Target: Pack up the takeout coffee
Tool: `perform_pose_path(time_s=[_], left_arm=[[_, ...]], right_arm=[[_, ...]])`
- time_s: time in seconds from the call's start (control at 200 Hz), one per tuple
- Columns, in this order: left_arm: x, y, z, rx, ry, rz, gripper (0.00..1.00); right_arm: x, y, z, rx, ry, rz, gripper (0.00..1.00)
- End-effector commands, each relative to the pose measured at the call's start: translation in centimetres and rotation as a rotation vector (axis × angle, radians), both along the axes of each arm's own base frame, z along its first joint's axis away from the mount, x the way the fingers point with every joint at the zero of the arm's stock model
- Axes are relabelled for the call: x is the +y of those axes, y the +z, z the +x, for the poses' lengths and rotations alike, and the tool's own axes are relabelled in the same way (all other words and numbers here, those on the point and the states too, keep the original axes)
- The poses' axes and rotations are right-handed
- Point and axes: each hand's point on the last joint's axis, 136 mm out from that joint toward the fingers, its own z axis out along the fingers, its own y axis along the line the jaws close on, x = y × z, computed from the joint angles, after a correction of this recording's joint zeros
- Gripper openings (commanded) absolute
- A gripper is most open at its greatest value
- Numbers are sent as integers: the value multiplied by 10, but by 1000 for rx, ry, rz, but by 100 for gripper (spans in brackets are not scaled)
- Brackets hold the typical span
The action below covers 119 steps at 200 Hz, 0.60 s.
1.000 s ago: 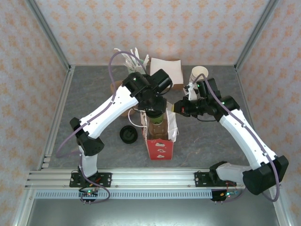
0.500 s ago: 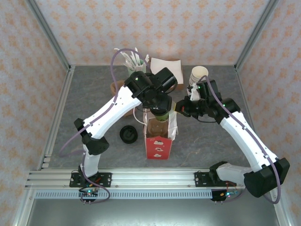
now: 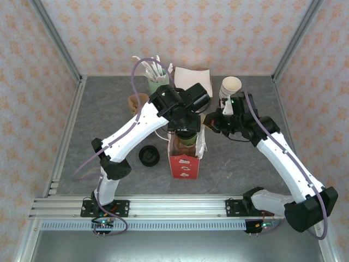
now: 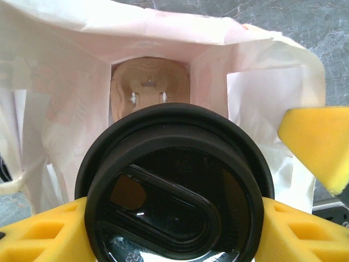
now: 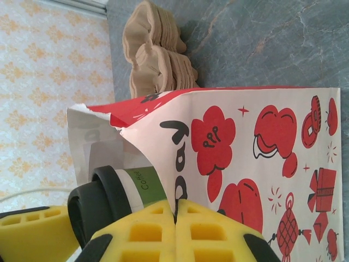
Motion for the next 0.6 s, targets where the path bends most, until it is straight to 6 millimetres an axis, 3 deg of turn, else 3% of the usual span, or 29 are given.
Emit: perform_pose_path(time_s=[0.0,0.41,0.591], left_arm=[[8,-5,-7,25,49,41,56],[-3,-28,10,24,72,63,56],[2,-40,16,34,74,100,56]], right_arm=[[0,11,0,-42,-40,39,0],[-5,0,-18,-17,-53,53,0],[-4,-6,-25,-16,2,22,0]])
